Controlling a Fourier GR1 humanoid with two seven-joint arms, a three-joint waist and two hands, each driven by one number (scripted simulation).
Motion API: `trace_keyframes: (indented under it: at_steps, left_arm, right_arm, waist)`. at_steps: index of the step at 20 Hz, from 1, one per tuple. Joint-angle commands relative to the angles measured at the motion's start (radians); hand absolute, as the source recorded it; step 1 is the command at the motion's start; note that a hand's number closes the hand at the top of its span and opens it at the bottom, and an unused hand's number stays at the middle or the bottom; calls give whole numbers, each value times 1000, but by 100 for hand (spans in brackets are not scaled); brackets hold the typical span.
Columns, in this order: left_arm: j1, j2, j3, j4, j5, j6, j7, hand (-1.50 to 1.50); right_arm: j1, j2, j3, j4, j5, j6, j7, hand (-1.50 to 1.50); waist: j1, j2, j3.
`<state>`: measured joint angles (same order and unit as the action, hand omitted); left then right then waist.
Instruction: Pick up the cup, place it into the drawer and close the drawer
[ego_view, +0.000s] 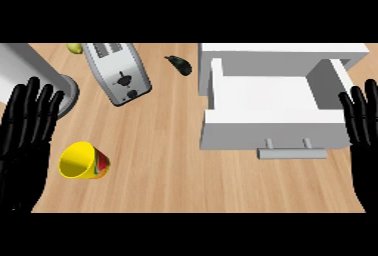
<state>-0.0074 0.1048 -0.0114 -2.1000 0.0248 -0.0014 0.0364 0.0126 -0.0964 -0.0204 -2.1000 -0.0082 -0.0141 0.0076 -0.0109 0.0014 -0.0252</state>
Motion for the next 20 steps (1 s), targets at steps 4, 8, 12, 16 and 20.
trace_keyframes:
  at_steps: [4,8,12,16,20]
  left_arm:
    - [45,141,90,-20,319,-297,-55,-150]
    - [94,188,134,169,554,-428,1,-150]
    - [41,305,278,344,741,-557,14,-150]
    - [-12,321,292,476,689,-607,8,-150]
    - [-40,295,290,638,532,-667,-90,-150]
  right_arm:
    - [-7,-29,-12,-41,-26,37,2,-150]
    - [-62,-57,48,38,-42,93,101,-150]
    - [-95,-44,51,113,-38,98,83,-150]
    - [-109,-92,-34,135,-118,162,83,-150]
    - [-170,-46,3,194,-56,121,66,-150]
  waist:
    - [16,-5,24]
    - [28,6,22]
    - [16,3,24]
    - [9,0,25]
    - [9,0,25]
